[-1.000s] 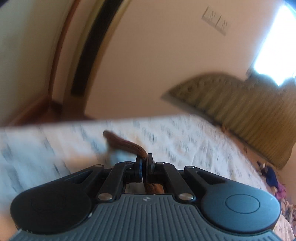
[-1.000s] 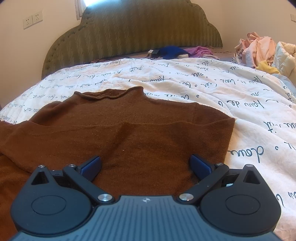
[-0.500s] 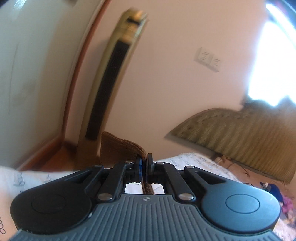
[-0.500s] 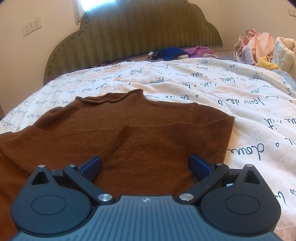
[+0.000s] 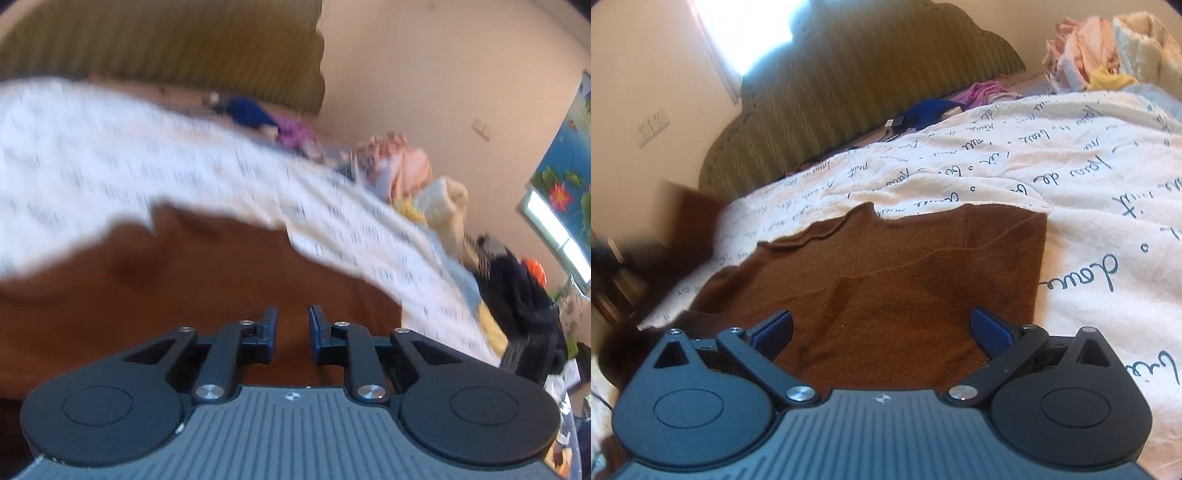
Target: Fold small clothes
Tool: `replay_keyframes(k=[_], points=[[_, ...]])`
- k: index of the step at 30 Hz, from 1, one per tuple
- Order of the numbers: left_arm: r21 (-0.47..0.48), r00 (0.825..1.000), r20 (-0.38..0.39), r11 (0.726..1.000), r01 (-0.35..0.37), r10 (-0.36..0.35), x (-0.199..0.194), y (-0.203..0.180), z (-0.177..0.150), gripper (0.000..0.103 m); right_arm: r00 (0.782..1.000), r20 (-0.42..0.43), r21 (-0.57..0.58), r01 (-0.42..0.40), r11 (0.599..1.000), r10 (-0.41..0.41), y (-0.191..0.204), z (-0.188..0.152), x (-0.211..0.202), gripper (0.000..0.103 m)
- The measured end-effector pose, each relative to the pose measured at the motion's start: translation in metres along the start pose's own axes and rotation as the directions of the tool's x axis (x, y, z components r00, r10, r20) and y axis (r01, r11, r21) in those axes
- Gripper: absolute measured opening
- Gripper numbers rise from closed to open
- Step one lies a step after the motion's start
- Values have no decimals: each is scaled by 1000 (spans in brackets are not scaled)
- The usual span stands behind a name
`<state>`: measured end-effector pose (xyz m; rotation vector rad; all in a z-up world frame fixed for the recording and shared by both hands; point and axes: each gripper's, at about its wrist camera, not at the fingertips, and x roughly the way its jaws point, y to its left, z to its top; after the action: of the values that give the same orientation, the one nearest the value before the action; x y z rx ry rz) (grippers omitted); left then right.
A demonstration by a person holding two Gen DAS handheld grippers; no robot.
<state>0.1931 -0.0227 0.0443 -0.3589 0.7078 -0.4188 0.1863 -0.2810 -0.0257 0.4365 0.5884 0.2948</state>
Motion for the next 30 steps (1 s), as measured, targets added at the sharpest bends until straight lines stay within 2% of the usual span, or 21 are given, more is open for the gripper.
replay_keyframes(k=[1,2,3,4,5,7,9,12,13,15,17,19,20,21,22,23,26,30], points=[[-11,1000,4,1000,11,-11,-2,1,-8,34,1000,3,21,-17,1000,17,-3,0,-1,103],[-15,999,21,999,31,-31,-10,5,-12,52,999,8,45,-37,998,36,-7,1,-3,103],[-12,998,53,999,45,-44,-21,9,-15,60,999,13,65,-53,996,52,-11,1,-4,103],[1,994,103,999,42,-42,-41,11,-15,73,998,16,84,-69,994,68,-14,2,-4,103],[23,988,153,999,25,-29,-57,16,-17,80,997,18,97,-80,992,79,-16,2,-4,103],[58,972,233,998,-39,25,-89,23,-20,83,997,0,108,-80,991,80,-15,6,-3,103],[38,954,287,994,-105,90,-118,36,-27,84,995,-67,119,-64,991,73,-4,17,-4,103],[-82,935,309,984,-155,173,-140,65,-40,85,975,-101,178,-179,968,199,13,34,-4,103],[-128,933,301,978,-166,197,-142,76,-45,84,969,-143,194,-172,966,202,20,39,3,103],[-202,929,286,963,-181,234,-144,90,-55,83,942,-266,240,-140,961,204,26,44,27,102],[-209,918,300,957,-200,258,-144,95,-65,84,924,-335,243,-103,965,183,32,43,46,92],[-195,904,306,949,-247,298,-140,98,-76,86,921,-356,213,-85,973,159,40,43,54,91],[-210,906,291,945,-252,307,-136,103,-82,85,921,-357,204,-84,975,153,45,42,55,83],[-256,920,262,940,-224,290,-134,110,-81,85,919,-367,195,-75,978,144,48,42,57,73],[-287,925,263,938,-195,273,-135,116,-81,86,916,-382,181,-52,982,119,50,42,61,45],[-303,920,275,933,-192,279,-137,119,-81,88,917,-389,163,-25,986,87,49,40,62,21],[-333,920,279,926,-177,276,-139,125,-82,88,920,-379,150,-47,988,102,50,39,58,12],[-321,915,296,930,-177,276,-142,123,-84,90,939,-301,137,-130,982,166,47,59,23,10]])
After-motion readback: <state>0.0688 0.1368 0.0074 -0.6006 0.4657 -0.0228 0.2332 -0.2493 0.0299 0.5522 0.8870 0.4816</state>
